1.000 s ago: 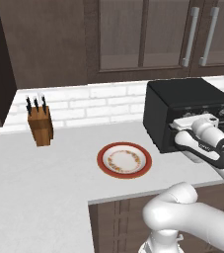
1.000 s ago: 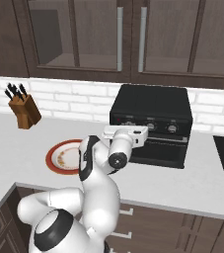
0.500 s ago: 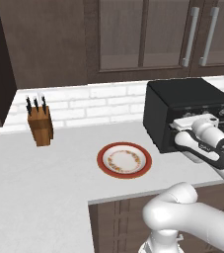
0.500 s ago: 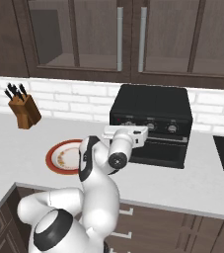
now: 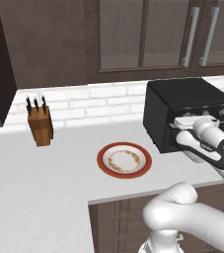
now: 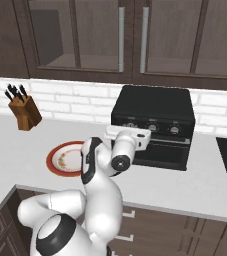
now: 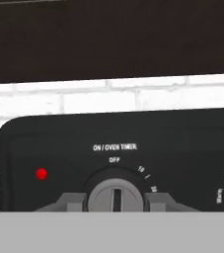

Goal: Pick up the kebab skewer and baguette bread, and place them inside the toaster oven. Close the toaster oven door and start by setting the timer.

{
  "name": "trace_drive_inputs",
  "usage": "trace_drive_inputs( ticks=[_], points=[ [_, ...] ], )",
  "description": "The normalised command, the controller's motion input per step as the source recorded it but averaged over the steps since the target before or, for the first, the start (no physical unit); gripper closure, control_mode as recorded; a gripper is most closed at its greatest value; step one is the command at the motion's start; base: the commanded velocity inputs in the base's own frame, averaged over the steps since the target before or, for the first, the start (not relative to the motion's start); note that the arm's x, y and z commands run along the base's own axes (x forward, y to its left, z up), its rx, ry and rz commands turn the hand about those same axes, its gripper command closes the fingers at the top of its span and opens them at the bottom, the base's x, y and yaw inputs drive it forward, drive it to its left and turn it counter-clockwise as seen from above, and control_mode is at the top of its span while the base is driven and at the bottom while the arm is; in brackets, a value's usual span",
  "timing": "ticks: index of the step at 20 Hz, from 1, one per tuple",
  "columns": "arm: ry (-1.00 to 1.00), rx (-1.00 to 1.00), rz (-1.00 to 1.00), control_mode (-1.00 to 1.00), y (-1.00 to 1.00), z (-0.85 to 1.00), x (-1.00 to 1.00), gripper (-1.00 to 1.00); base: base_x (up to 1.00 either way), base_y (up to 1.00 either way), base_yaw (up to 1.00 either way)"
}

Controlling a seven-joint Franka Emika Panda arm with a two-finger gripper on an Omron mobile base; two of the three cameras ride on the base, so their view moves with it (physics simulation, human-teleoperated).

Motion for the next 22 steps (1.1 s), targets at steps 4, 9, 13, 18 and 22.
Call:
trace_drive_inputs(
  ticks=[4, 9, 13, 18, 22],
  points=[
    [0.05, 0.32, -0.01, -1.0, 0.0, 0.0, 0.0, 1.0, 0.0, 0.0, 0.0],
    [0.04, 0.34, -0.02, -1.0, 0.0, 0.0, 0.0, 1.0, 0.0, 0.0, 0.0],
    [0.02, 0.36, -0.03, -1.0, 0.0, 0.0, 0.01, 1.0, 0.0, 0.0, 0.0],
    [0.01, 0.35, -0.05, -1.0, 0.0, 0.0, 0.0, 1.0, 0.0, 0.0, 0.0],
    [0.0, 0.36, -0.06, -1.0, 0.0, 0.0, 0.0, 1.0, 0.0, 0.0, 0.0]
  ],
)
